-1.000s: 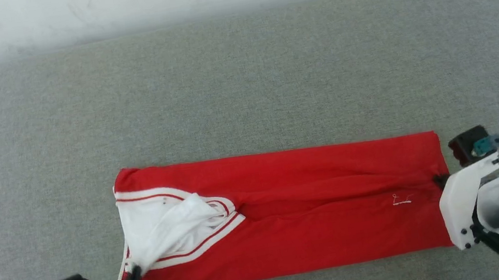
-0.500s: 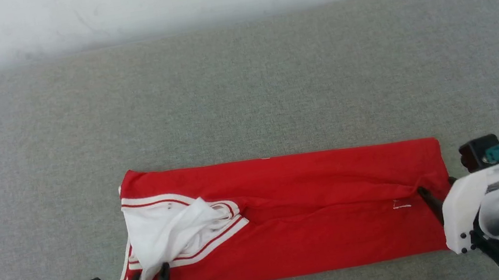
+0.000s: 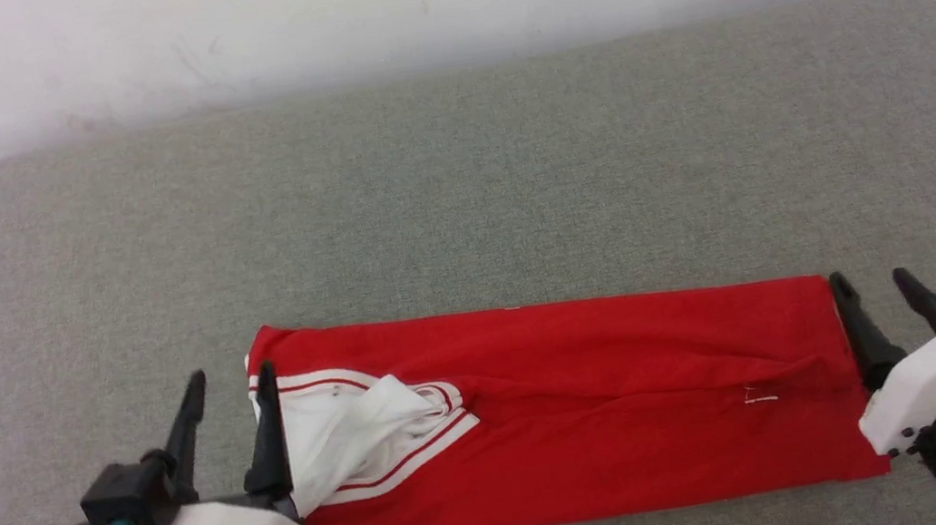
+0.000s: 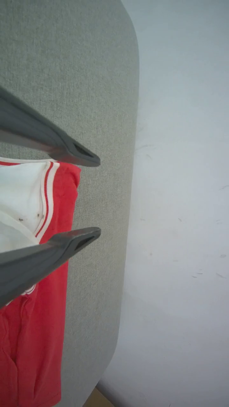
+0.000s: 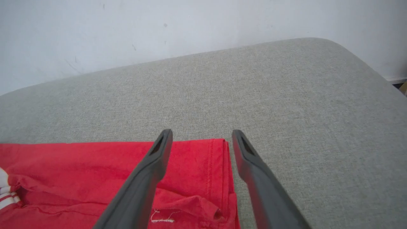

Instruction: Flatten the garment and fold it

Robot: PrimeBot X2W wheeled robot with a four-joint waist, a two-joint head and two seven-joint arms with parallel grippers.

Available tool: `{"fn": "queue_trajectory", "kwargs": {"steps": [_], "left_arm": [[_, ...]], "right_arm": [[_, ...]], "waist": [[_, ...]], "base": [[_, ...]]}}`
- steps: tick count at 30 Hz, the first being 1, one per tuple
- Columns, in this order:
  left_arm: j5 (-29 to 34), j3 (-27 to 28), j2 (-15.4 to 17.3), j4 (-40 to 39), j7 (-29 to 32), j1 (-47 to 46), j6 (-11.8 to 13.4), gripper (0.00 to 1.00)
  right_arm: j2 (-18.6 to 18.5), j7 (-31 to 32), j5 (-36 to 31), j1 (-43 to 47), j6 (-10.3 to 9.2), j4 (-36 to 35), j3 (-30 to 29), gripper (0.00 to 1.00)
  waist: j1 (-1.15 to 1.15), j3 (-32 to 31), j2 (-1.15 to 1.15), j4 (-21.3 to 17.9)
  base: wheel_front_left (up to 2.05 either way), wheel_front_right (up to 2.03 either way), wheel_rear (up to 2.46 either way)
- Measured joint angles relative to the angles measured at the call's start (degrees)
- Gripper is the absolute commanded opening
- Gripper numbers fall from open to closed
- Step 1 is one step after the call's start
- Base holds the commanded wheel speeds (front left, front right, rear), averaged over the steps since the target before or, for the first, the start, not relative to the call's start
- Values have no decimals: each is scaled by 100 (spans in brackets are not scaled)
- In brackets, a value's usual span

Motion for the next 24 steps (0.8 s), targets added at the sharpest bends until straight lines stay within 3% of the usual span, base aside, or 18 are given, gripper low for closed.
{"fn": "queue_trajectory", "kwargs": {"steps": [6,11,24], "left_arm": [[584,486,-339,-81,-34,-408,0,100],[1011,933,-686,-204,-34,-467,-14,100],[1586,1471,-1073,-186,-34,-458,-465,100]], "right_arm": [[10,-361,168,-76,0,369,-153,100],[11,-268,94,-337,0,955,-235,100],[5,1669,-460,-778,0,2081,-290,100]], "waist": [[0,15,0,28],[0,6,0,27],[0,-5,0,34]], "base": [[0,0,0],[0,0,0],[0,0,0]]}}
